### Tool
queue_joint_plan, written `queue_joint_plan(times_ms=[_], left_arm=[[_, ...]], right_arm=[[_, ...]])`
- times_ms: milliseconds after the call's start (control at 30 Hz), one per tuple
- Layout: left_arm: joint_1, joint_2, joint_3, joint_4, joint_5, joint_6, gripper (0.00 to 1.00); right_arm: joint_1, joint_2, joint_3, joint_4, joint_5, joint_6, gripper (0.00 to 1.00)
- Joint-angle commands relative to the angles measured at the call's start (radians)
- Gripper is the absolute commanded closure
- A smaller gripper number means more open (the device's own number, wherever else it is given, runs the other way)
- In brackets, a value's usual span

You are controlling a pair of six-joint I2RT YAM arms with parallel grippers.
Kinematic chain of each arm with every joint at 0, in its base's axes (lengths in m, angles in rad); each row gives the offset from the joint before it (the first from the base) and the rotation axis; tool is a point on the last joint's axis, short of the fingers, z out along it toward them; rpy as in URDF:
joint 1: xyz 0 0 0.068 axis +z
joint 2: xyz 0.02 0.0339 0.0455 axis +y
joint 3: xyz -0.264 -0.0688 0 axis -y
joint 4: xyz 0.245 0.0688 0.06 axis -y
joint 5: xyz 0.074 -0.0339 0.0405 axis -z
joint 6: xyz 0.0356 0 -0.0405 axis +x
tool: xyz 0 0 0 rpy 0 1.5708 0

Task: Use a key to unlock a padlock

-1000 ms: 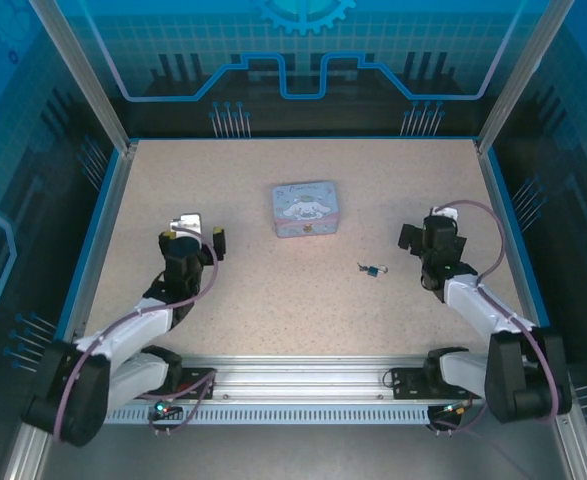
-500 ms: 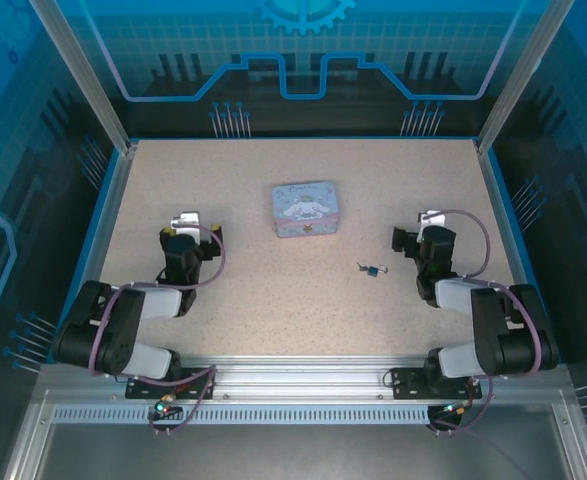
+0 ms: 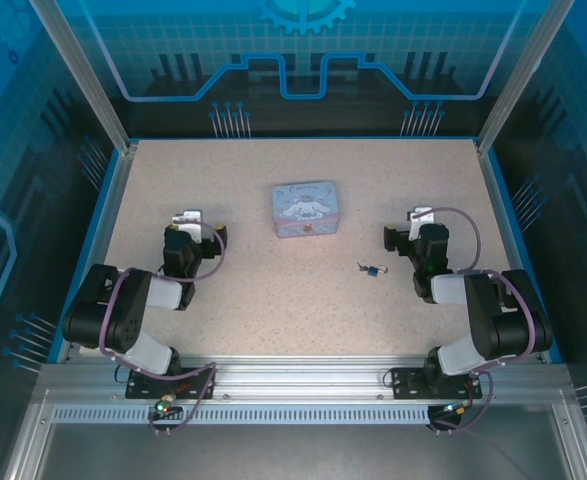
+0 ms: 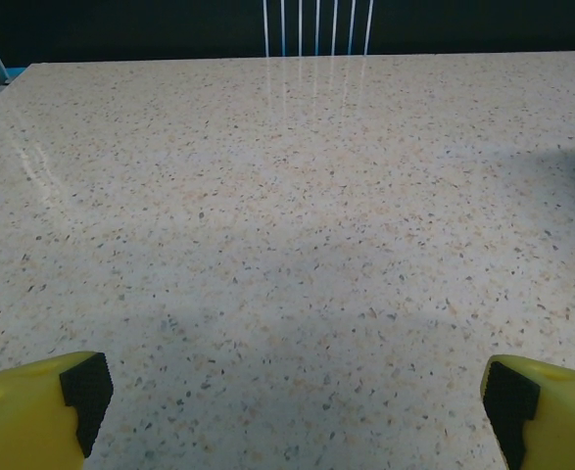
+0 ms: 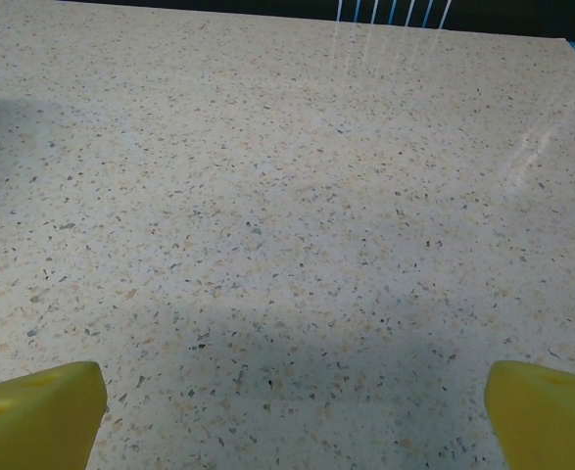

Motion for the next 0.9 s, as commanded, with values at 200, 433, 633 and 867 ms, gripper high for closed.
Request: queue_joint_plan(times_ms=[200, 433, 633, 867], left_arm=[[0.057, 0.003, 0.049, -0.051, 0.067, -0.057, 0.01], [0.057, 0.003, 0.049, -0.052, 0.067, -0.057, 0.01], [0.057, 0.003, 0.049, -0.053, 0.067, -0.057, 0.01], [0.057, 0.002, 0.049, -0.053, 0.067, -0.057, 0.01]], right_arm=[[0.011, 0.005, 0.026, 0.026, -0.013, -0.018, 0.00], [0.009, 0.005, 0.026, 0.027, -0.013, -0.018, 0.00], [0.005, 0.008, 0.029, 0.021, -0.029, -0.020, 0.00], [0.003, 0.007, 0.028, 0.024, -0.034, -0.019, 0.00]])
